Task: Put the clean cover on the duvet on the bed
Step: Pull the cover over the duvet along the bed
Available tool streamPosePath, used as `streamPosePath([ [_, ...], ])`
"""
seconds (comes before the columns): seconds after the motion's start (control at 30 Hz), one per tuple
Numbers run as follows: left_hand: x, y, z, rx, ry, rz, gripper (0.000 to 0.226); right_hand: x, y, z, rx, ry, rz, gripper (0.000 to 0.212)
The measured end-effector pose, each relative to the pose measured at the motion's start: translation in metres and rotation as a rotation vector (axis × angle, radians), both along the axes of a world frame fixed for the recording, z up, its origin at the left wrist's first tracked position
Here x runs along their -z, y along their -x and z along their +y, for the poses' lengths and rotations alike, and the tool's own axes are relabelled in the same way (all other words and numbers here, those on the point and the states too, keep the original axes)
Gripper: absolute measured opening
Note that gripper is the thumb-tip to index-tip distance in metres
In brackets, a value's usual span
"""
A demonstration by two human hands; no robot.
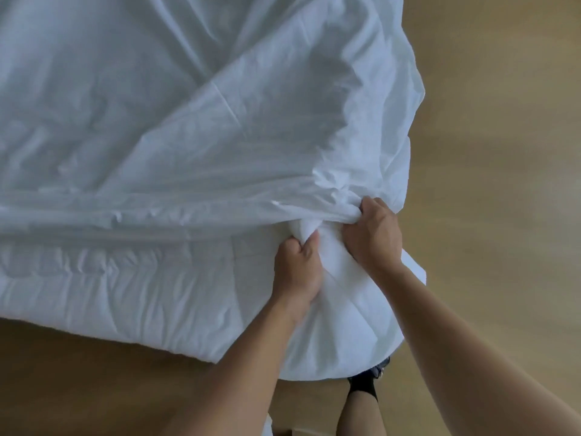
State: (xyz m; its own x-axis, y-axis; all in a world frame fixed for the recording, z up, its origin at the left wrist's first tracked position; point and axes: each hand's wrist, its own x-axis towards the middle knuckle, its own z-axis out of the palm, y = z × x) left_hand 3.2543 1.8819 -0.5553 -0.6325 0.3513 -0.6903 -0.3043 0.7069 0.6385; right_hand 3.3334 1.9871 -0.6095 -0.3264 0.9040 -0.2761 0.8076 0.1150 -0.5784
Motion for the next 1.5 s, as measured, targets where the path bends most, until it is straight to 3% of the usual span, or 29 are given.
streamPosePath([
  [0.13,-0.011,0.008,0.005,-0.286,-0.078,-0.017,0.026,0.004,-0.04,-0.02,-0.102,0.011,0.026,0.023],
  [0.23,-0.003,0.014,0.01,-0.461,-0.061,0.022,0.015,0.003,-0.068,-0.01,-0.15,0.168,-0.044,0.023],
  [0.33,0.006,-0.008,0.013,-0.47,0.048,0.174,0.019,0.004,-0.074,-0.001,-0.262,0.287,-0.139,0.026],
  [0.47,0.008,-0.095,-0.001,-0.336,0.298,0.351,0.082,-0.002,-0.071,0.003,-0.399,0.357,-0.12,0.03],
  [0.53,0.01,-0.134,-0.008,-0.266,0.367,0.362,0.092,-0.002,-0.072,0.009,-0.415,0.439,-0.155,0.028],
  [0.63,0.025,-0.142,-0.009,-0.224,0.361,0.309,0.065,0.0,-0.073,0.011,-0.222,0.718,-0.111,0.028],
  [0.7,0.028,-0.121,-0.002,-0.279,0.289,0.387,0.038,0.004,-0.074,0.008,-0.097,0.846,-0.056,0.025],
  [0.77,0.023,-0.095,0.004,-0.292,0.222,0.496,0.031,0.009,-0.076,0.005,-0.024,0.887,-0.055,0.026],
  [0.87,0.019,-0.059,0.011,-0.259,0.205,0.607,0.029,0.019,-0.087,-0.002,-0.147,0.727,-0.145,0.028],
  [0.97,0.024,-0.032,0.008,-0.268,0.184,0.602,0.026,0.024,-0.115,-0.016,-0.181,0.626,-0.186,0.031],
  [1.1,0.034,-0.028,-0.003,-0.224,0.179,0.473,0.027,0.022,-0.13,-0.026,-0.165,0.601,-0.218,0.025],
  [1.17,0.038,-0.031,-0.006,-0.231,0.161,0.355,0.031,0.018,-0.127,-0.024,-0.177,0.46,-0.207,0.027],
  [1.3,0.04,-0.053,-0.007,-0.235,0.049,0.167,0.042,-0.004,-0.115,-0.023,-0.162,-0.062,-0.093,0.061],
  [1.37,0.045,-0.061,-0.01,-0.223,0.005,0.142,0.048,-0.012,-0.105,-0.019,-0.281,-0.363,0.049,0.061],
  [1.5,0.052,-0.058,-0.018,-0.284,-0.024,-0.007,0.048,-0.015,-0.08,-0.021,-0.676,-0.36,0.334,0.032],
])
